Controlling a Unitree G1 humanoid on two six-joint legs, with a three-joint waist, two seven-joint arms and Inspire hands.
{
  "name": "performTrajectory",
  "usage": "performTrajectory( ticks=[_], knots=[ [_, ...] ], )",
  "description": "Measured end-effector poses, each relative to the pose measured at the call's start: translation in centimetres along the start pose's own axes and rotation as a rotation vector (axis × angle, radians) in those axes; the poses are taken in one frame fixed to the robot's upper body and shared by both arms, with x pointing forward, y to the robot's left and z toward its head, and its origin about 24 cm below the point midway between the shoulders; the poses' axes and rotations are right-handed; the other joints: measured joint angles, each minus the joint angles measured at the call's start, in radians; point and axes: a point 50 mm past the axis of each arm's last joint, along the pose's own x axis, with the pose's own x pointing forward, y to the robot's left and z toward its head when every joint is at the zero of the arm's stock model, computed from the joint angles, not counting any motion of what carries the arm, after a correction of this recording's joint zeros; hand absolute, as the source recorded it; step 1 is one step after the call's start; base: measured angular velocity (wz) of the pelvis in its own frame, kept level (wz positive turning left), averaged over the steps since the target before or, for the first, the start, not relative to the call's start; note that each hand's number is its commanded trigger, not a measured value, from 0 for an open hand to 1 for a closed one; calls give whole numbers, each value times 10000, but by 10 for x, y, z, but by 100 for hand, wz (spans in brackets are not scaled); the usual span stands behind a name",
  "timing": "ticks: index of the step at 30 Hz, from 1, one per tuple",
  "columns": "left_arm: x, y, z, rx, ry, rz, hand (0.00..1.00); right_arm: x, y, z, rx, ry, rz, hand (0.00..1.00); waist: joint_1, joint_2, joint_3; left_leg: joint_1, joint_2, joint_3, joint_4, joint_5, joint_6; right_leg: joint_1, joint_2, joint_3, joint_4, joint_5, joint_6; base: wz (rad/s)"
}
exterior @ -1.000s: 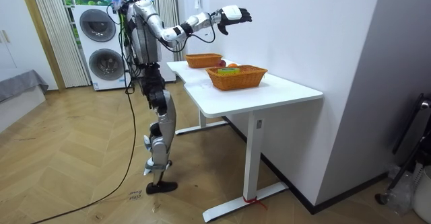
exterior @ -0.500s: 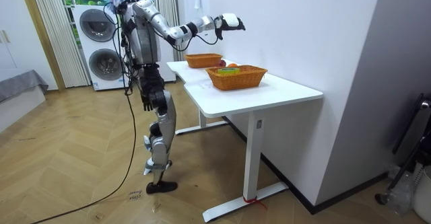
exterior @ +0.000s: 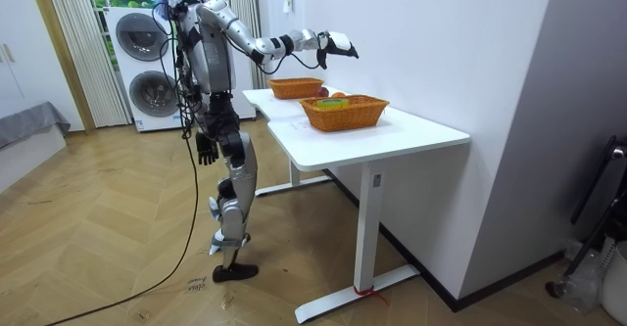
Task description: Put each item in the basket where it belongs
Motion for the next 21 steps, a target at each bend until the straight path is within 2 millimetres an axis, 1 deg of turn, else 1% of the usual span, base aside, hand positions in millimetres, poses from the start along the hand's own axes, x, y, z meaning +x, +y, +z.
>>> performTrajectory(
  ticks=[1, 3, 5, 9, 13, 16, 19, 21],
  knots=[
    [0, 0, 0, 0, -8, -12, 0, 0, 1, 0, -45, 9, 75, 0, -3, -2, 2, -11, -1, 1, 2, 0, 0, -7, -1, -18, -4, 0, 0, 0],
    [0, 1, 2, 11, -45, -2, 0, 1, 7, -1, -153, 63, 491, 0, -6, -49, -26, -61, -2, -5, 11, 0, -1, -25, -2, -45, -42, 0, 0, 0],
    [0, 2, 3, 14, -100, -23, 0, 2, 10, -2, -162, 142, 767, 0, 1, -83, -37, -105, -3, -23, 22, 1, 0, 1, -10, -53, -164, 0, 0, 2],
    [0, 4, 4, 49, -114, -65, 0, 2, 12, -10, -88, 440, 1085, 0, -9, -90, -10, -128, -8, -125, 20, 2, 2, 10, -16, -63, -163, 0, 0, 5],
    [0, 7, 4, 26, -126, -27, 0, 3, 14, -14, -65, 612, 1350, 0, -1, -98, 7, -133, -14, -139, 7, 2, 2, 6, -8, -57, -164, 0, 0, 1],
    [0, 7, 5, 40, -154, -24, 0, 2, 15, -14, -101, 665, 1587, 0, 31, -158, 40, -131, -12, -137, 9, 2, 1, 3, -6, -48, -163, 0, 0, 0],
    [0, 7, 6, 41, -176, -41, 0, 3, 18, -15, -143, 685, 1893, 0, 40, -221, 46, -129, -13, -138, 8, 2, 2, 0, -5, -44, -163, 0, 0, 0],
    [1, 8, 9, 48, -229, -14, 0, 3, 24, -15, -267, 726, 2175, 0, 62, -261, 64, -129, -13, -138, 9, 3, 2, -2, -1, -44, -164, 0, 0, 0]
  ],
)
